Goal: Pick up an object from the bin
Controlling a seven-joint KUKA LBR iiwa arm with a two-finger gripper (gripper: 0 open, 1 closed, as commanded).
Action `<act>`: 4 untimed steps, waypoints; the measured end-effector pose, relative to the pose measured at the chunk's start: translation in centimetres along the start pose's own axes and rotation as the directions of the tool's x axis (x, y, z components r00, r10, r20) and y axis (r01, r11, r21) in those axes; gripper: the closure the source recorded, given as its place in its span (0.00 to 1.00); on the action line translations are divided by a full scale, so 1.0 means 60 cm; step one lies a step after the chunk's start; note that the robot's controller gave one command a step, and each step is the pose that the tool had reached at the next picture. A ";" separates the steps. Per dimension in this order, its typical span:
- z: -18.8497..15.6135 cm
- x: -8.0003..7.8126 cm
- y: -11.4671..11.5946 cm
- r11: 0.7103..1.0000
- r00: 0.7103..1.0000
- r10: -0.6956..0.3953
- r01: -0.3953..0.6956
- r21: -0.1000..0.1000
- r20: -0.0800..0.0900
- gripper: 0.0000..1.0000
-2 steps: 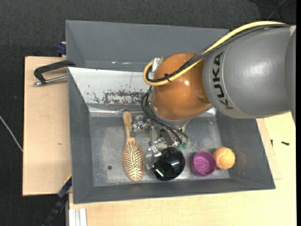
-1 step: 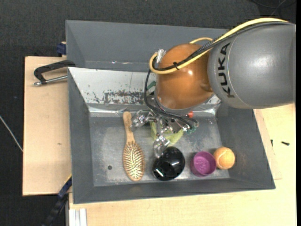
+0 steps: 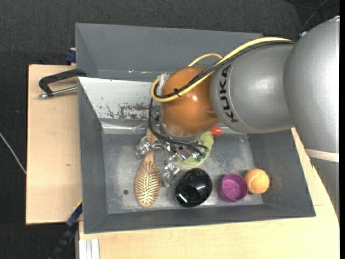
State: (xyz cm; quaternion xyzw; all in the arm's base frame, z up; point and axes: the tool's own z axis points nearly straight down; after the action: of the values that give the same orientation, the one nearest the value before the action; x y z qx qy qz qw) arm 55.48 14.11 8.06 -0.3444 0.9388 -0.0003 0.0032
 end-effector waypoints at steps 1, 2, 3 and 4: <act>0.021 -0.010 0.006 0.964 0.964 -0.266 0.266 0.011 0.029 1.00; 0.019 -0.006 0.005 0.953 0.953 -0.302 0.302 0.011 0.027 1.00; 0.015 -0.004 0.004 0.944 0.944 -0.329 0.329 0.008 0.018 1.00; 0.006 -0.001 0.005 0.945 0.945 -0.327 0.327 0.000 0.005 1.00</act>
Offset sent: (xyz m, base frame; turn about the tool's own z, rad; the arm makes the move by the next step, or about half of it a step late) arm 0.0000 0.0000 0.0000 0.0000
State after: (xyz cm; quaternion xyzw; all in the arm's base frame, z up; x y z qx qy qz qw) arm 55.34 14.38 7.72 -0.4953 0.8687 0.0004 0.0055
